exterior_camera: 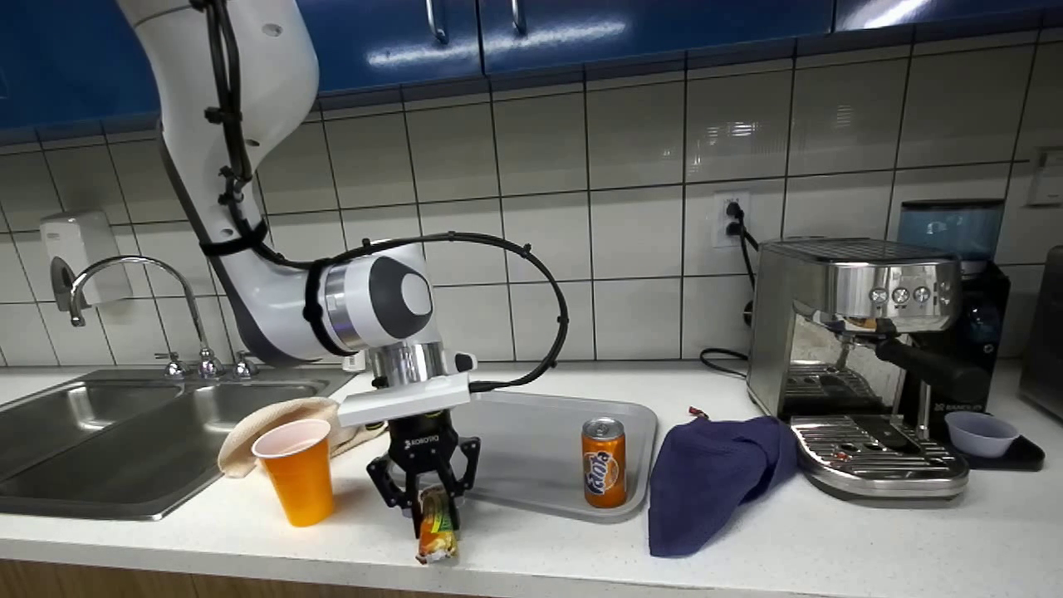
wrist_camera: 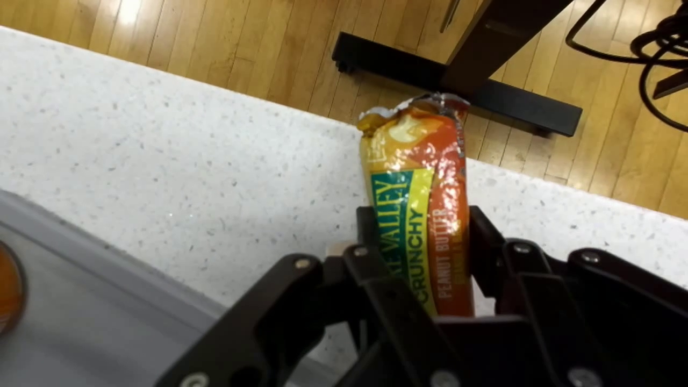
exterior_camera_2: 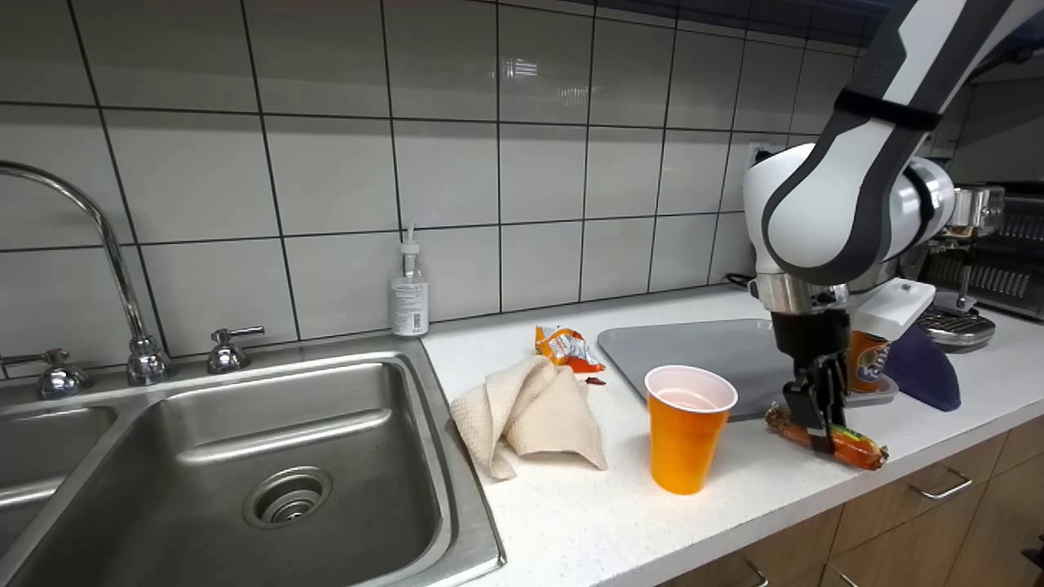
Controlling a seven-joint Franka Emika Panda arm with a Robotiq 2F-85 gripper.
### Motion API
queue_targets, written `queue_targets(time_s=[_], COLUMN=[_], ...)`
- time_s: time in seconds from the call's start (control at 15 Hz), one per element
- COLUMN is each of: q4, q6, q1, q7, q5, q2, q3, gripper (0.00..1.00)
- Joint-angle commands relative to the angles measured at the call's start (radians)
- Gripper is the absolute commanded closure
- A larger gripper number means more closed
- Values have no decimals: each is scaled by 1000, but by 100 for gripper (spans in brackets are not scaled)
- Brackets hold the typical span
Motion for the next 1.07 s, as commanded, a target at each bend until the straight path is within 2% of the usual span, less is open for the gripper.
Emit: queue_targets(time_s=[0.0,0.33,1.0], q4=[-54,-67,-2], q6=[-17,-22,-28], q1=[6,10,-6], q7=[11,15,1], q5=[-8,-1,59], q2=[-84,-123,-119], q3=[6,9,14], gripper=[82,82,82])
